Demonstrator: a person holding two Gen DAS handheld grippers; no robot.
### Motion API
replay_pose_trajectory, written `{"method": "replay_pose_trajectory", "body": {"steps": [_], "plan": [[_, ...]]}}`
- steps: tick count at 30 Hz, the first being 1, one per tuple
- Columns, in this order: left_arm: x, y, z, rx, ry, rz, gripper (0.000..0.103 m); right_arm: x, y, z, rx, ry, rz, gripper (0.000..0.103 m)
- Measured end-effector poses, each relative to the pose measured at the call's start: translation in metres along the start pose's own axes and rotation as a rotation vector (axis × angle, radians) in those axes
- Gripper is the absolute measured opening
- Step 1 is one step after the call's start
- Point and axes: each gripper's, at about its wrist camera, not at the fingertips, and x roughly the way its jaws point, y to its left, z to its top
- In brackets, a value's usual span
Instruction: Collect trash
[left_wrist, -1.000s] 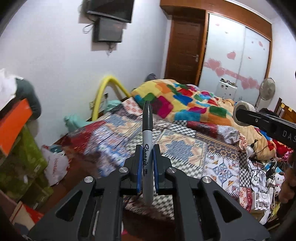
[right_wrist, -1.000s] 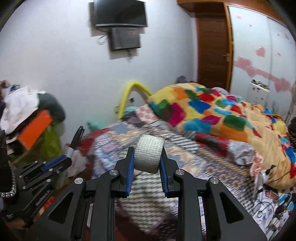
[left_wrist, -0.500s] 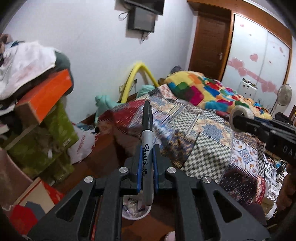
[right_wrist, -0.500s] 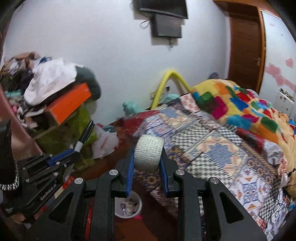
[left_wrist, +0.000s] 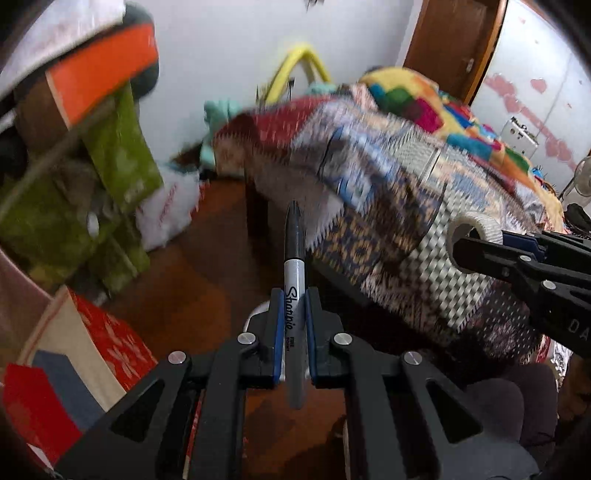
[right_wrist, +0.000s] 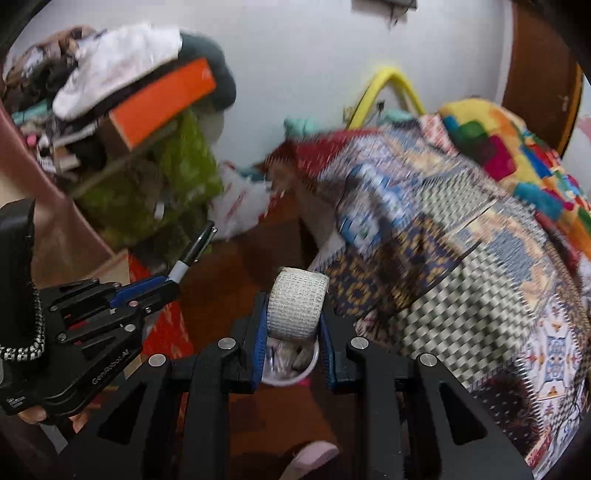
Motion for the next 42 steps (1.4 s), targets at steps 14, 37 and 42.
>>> {"method": "replay_pose_trajectory", "body": {"steps": [14, 37, 42], "plan": [[0.093, 0.021, -0.011, -0.116, 0.221, -0.100, 0.010, 0.090, -0.006, 0.001, 0.030, 0.219, 0.131, 0.026], [-0.032, -0.019, 0.012, -0.015, -0.053, -0.016, 0.022, -0.032, -0.014, -0.013, -0.007, -0.028, 0.037, 0.032], [-0.103, -0.038, 0.002, 0.013, -0.207, -0.023, 0.037, -0.106, -0.007, -0.033, -0.013, -0.209, -0.015, 0.064]]}}
